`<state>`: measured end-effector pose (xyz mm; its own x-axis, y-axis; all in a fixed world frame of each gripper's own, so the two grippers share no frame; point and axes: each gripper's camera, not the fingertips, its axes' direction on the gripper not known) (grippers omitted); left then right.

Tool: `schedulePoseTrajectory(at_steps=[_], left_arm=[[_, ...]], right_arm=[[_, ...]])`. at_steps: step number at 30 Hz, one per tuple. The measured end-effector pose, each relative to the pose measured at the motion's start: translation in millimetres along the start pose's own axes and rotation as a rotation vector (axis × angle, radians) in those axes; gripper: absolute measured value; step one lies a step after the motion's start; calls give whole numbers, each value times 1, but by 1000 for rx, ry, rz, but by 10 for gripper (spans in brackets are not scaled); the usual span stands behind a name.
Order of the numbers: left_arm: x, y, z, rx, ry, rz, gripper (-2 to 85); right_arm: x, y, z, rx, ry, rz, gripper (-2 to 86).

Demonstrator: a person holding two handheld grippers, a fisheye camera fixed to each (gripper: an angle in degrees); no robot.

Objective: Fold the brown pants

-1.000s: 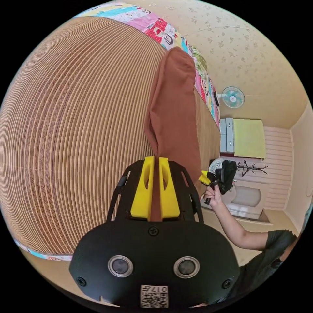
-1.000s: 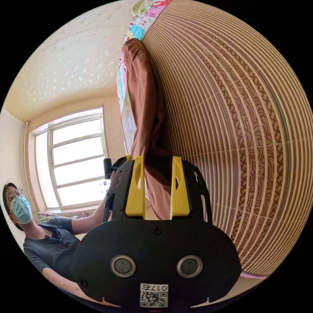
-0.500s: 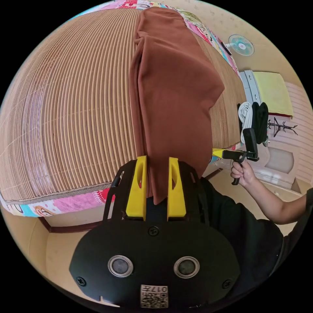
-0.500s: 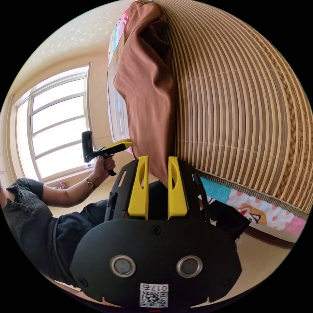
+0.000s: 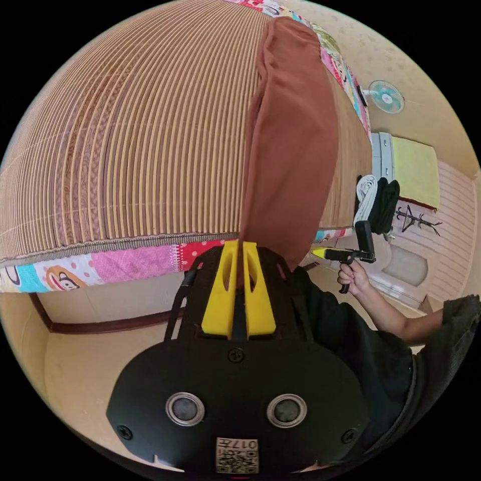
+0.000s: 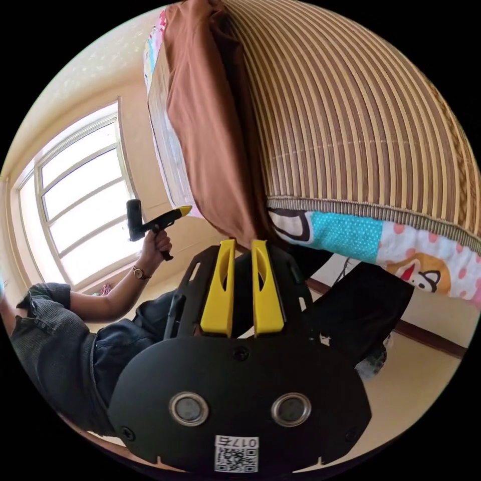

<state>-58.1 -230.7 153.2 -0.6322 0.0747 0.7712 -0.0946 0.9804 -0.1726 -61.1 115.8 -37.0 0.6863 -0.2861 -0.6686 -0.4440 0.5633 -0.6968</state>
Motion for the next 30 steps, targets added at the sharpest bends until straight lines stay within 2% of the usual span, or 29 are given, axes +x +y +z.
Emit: schedulePoseTrajectory(at_steps=[5, 9, 13, 17, 19, 22, 24, 30], left_arm=[[-4, -32, -22, 163, 145, 8, 124], [6, -87, -38, 255, 244, 72, 159], [25, -140, -44, 269, 236, 131, 175], [36, -163, -40, 239, 227, 158, 144], [42, -169, -29, 127, 268, 165, 112], [47, -155, -20, 22, 234, 165, 63], [49, -134, -28, 52, 220, 179, 41], [65, -46, -87, 189, 539, 298, 34]], right_arm=[[9, -16, -63, 232, -69, -59, 113], [21, -50, -98, 324, -155, -103, 140], [23, -101, -113, 339, -230, -184, 149], [18, -133, -109, 333, -298, -239, 137], [12, -138, -99, 286, -304, -268, 124], [1, -131, -71, 147, -243, -317, 56], [-2, -109, -66, 195, -216, -331, 41], [-20, -20, -81, 362, -504, -404, 24]])
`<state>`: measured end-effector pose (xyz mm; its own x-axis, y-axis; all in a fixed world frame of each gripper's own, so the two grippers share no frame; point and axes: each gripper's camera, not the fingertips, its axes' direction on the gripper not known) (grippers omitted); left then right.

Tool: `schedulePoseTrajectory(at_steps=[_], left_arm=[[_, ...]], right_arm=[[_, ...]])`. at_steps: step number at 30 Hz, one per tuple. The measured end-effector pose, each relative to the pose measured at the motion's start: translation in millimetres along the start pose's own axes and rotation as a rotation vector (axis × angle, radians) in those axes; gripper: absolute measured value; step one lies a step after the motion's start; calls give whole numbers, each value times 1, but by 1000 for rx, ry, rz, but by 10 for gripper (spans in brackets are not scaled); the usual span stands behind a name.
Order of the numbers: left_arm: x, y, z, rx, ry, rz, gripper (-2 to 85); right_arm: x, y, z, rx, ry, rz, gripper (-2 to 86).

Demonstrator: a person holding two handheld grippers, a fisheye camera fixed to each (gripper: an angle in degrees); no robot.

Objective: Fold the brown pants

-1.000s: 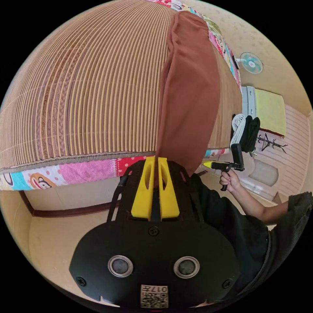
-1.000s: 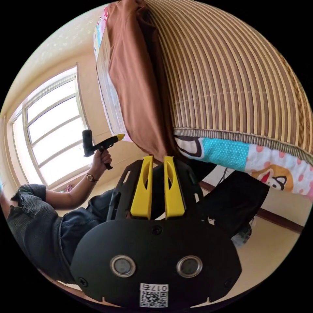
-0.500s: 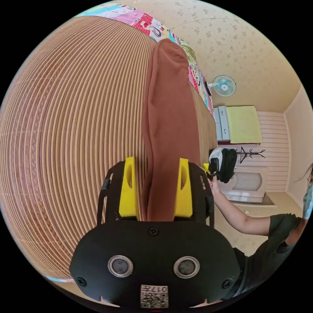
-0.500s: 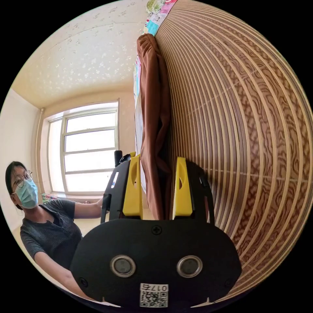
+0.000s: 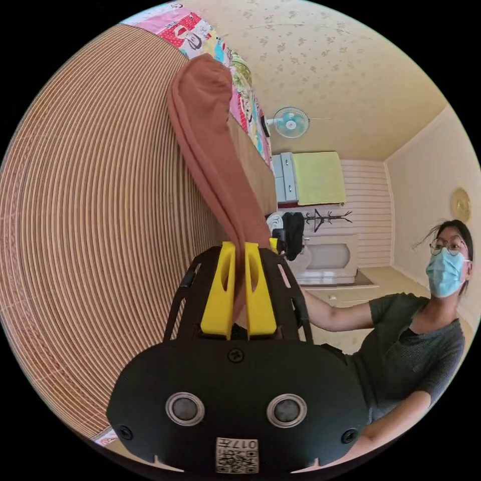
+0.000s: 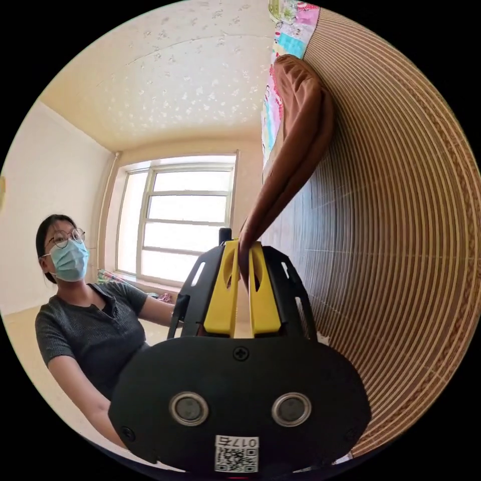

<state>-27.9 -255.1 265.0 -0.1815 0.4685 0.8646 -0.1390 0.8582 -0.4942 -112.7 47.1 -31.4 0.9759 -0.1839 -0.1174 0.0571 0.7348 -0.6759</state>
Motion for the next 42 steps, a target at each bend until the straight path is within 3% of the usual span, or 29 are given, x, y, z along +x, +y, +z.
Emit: schedulePoseTrajectory(at_steps=[5, 16, 20, 25, 28, 31, 34, 36, 40, 42], left_arm=[[104, 50, -43, 77, 166, 178, 33], [404, 130, -144, 238, 314, 705, 34], [441, 117, -160, 286, 290, 654, 36], [399, 53, -140, 280, -18, 418, 35], [349, 10, -121, 256, -110, 332, 35], [293, -21, -107, 223, -193, 251, 38], [243, -18, -83, 126, -292, 205, 42], [213, 8, -67, 68, -314, 177, 42], [129, 107, -39, 13, -90, 43, 43], [93, 149, -19, -54, -80, -57, 48]], right_arm=[[-120, 45, -5, -12, -147, -218, 13], [-428, 90, 14, -121, -146, -787, 7], [-469, 79, 30, -52, -20, -822, 8], [-399, 3, 53, -1, 283, -553, 9], [-331, -49, 77, -14, 437, -496, 8], [-266, -87, 92, -46, 394, -326, 9], [-218, -79, 119, -133, 527, -293, 12], [-189, -53, 129, -176, 553, -277, 14], [-116, 42, 127, -206, 438, -178, 24], [-75, 83, 130, -244, 448, -54, 32]])
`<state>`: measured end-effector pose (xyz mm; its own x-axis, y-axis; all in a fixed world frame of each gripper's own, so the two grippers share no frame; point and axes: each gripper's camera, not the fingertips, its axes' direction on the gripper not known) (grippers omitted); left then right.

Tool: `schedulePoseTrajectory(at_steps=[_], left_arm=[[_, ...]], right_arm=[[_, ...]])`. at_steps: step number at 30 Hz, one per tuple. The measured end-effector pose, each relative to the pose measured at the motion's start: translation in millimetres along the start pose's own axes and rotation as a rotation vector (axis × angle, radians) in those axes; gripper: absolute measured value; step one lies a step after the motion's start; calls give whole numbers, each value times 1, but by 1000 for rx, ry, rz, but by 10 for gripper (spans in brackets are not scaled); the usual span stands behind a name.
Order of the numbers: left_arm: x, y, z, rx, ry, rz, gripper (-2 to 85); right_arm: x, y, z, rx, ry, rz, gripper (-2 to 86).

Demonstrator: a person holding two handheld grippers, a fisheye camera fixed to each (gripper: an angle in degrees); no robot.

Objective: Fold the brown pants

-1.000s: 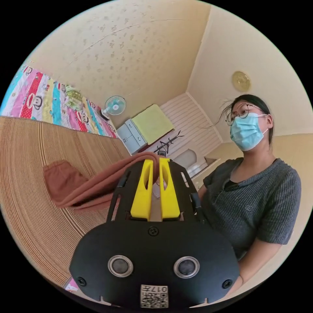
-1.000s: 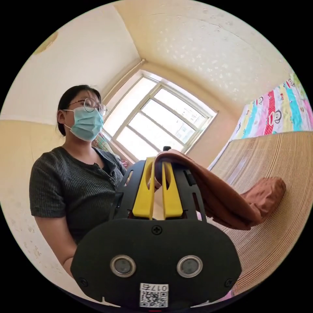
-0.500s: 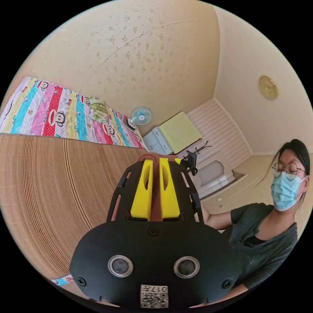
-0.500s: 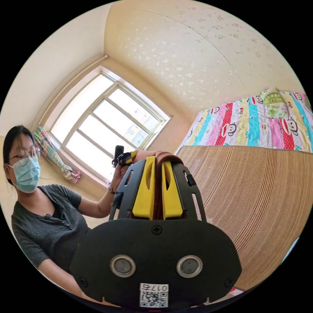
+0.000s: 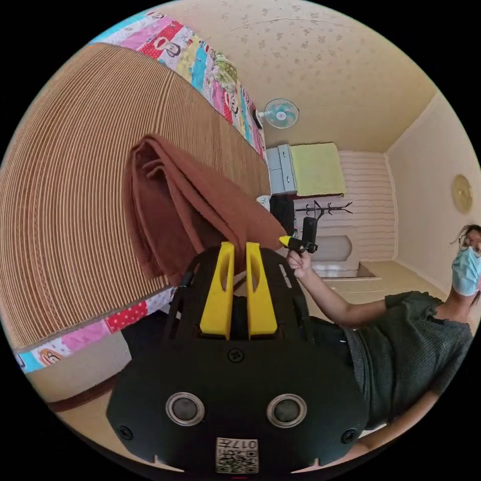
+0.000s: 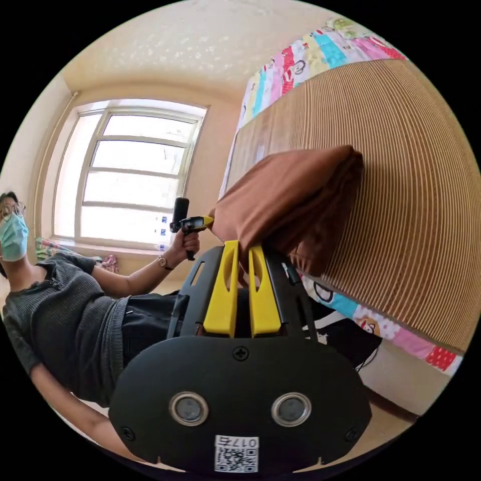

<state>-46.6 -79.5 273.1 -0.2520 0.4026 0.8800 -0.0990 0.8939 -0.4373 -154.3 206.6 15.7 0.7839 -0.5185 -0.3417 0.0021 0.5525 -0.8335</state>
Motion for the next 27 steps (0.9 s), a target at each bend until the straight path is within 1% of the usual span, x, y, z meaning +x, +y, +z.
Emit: schedulePoseTrajectory(at_steps=[2, 3, 4, 5, 6, 7, 9, 10, 13, 15, 17, 18, 21, 22, 24, 27], left_arm=[[-35, 32, 25, -92, -93, -143, 58], [-56, 49, 36, -141, -175, -232, 65], [-72, 59, 40, -155, -213, -296, 72], [-79, 61, 40, -145, -211, -318, 84], [-89, 60, 36, -103, -190, -354, 106], [-96, 52, 29, -47, -168, -364, 124], [-100, 30, 21, 17, -170, -327, 138], [-102, 11, 20, 30, -207, -287, 145], [-118, -37, 39, -31, -334, -239, 165], [-131, -58, 57, -70, -354, -222, 166], [-143, -73, 79, -110, -329, -208, 161], [-150, -79, 94, -136, -318, -203, 142], [-157, -83, 112, -123, -346, -211, 96], [-160, -83, 115, -129, -304, -215, 73], [-166, -80, 108, -117, -285, -247, 61], [-172, -68, 78, -86, -337, -263, 55]], right_arm=[[47, 41, 41, -99, 66, 221, 50], [59, 47, 50, -123, 78, 272, 59], [79, 55, 63, -175, 96, 364, 78], [97, 57, 69, -214, 124, 443, 105], [103, 55, 69, -217, 148, 475, 119], [109, 46, 62, -181, 170, 499, 126], [113, 24, 47, -93, 129, 473, 134], [116, 5, 38, -56, 115, 455, 139], [128, -45, 32, -42, 159, 393, 149], [146, -71, 40, -87, 157, 400, 159], [170, -94, 59, -177, 139, 410, 160], [175, -97, 64, -195, 138, 414, 158], [180, -112, 78, -218, 147, 423, 143], [175, -117, 81, -229, 172, 406, 135], [169, -121, 82, -227, 186, 417, 123], [151, -130, 100, -259, 94, 407, 108]])
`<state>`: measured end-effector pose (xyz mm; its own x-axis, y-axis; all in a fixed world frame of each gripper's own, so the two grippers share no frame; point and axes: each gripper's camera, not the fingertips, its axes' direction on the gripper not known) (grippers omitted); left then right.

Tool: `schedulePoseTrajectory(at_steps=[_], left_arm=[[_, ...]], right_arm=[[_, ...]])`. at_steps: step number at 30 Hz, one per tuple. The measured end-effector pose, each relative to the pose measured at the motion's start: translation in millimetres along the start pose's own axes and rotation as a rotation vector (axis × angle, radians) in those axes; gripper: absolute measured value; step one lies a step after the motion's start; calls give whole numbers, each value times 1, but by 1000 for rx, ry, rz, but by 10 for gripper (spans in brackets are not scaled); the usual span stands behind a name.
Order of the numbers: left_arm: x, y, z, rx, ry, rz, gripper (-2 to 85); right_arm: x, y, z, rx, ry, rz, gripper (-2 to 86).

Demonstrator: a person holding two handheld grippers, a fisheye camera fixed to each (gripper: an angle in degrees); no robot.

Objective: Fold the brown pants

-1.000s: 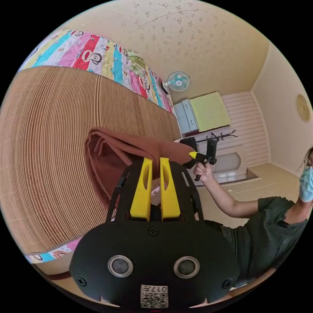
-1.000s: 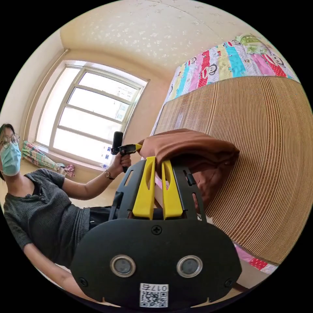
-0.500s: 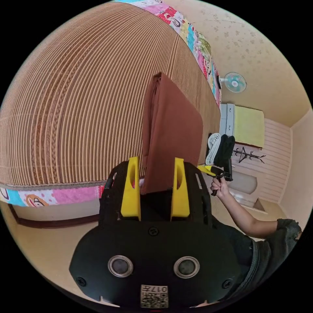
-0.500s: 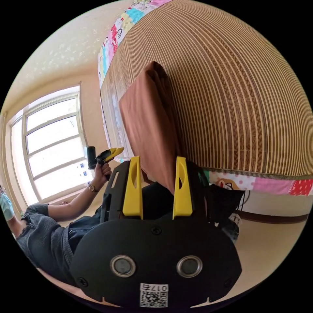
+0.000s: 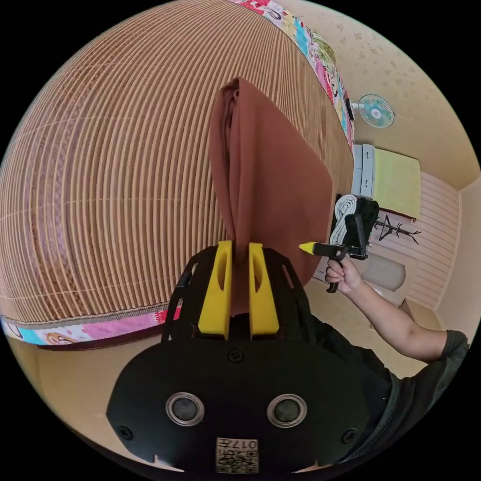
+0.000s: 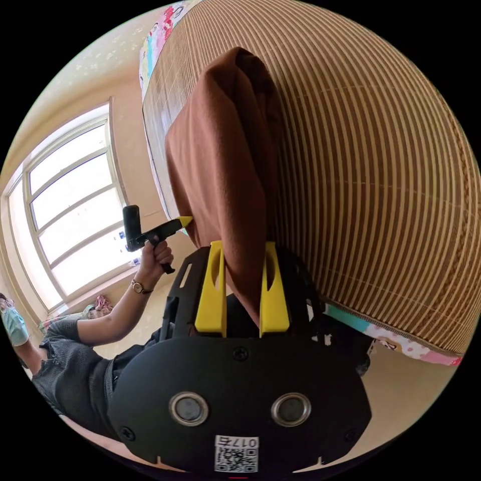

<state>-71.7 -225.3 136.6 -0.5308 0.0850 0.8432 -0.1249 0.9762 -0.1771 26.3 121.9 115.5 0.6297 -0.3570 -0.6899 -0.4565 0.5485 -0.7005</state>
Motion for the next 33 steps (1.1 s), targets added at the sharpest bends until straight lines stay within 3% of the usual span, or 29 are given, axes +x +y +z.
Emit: schedulePoseTrajectory(at_steps=[8, 13, 16, 20, 24, 28, 33], left_arm=[[-138, 26, -141, 175, -303, -248, 21], [-203, 87, -270, 536, -361, -497, 65], [-198, 156, -287, 725, -334, -547, 71], [-184, 217, -224, 656, -343, -563, 78], [-171, 275, -80, 493, -232, -673, 78], [-134, 307, 40, 496, 12, -793, 77], [-64, 254, 82, 507, 5, -637, 75]], right_arm=[[-152, -84, 175, -285, -94, -141, 92], [-251, -144, 268, -347, -122, -172, 101], [-299, -171, 295, -364, -214, -159, 99], [-328, -163, 272, -382, -153, -192, 64], [-296, -116, 209, -461, -186, -293, 22], [-221, -39, 92, -502, -7, -319, 9], [-161, 34, -75, -343, 198, -225, 4]])
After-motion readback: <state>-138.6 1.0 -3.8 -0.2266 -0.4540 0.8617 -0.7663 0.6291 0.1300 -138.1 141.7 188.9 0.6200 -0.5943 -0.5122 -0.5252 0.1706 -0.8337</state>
